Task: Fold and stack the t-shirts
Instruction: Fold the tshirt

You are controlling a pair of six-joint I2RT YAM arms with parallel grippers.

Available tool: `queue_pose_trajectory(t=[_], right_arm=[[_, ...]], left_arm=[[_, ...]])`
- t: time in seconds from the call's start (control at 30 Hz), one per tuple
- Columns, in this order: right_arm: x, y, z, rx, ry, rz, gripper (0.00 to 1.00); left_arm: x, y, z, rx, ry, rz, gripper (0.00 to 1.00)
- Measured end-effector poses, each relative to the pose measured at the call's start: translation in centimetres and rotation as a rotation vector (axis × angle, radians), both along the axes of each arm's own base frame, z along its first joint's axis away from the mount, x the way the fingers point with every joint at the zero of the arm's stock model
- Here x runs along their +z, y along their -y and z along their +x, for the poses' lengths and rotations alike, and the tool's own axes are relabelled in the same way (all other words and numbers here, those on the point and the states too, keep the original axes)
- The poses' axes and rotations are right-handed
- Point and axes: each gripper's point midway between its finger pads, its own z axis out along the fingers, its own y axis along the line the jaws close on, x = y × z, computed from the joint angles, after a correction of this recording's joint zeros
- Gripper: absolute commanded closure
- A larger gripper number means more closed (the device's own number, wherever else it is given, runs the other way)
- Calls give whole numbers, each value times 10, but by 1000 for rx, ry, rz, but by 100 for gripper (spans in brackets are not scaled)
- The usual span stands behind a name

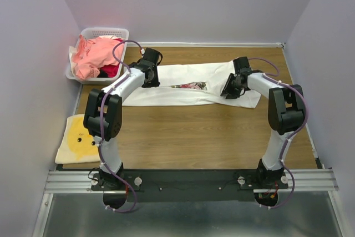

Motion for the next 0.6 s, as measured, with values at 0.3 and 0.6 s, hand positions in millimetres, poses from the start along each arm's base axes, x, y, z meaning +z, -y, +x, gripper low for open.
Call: queue_pose_trajectory(t=[0.3, 0.6], right_arm=[[5, -5, 5, 3, 16, 3, 85], [25, -11, 23, 5, 74, 18, 99]], left_arm=[[-3, 0, 0, -2, -7, 6, 63], [-4, -1, 0, -1, -8, 7, 63]])
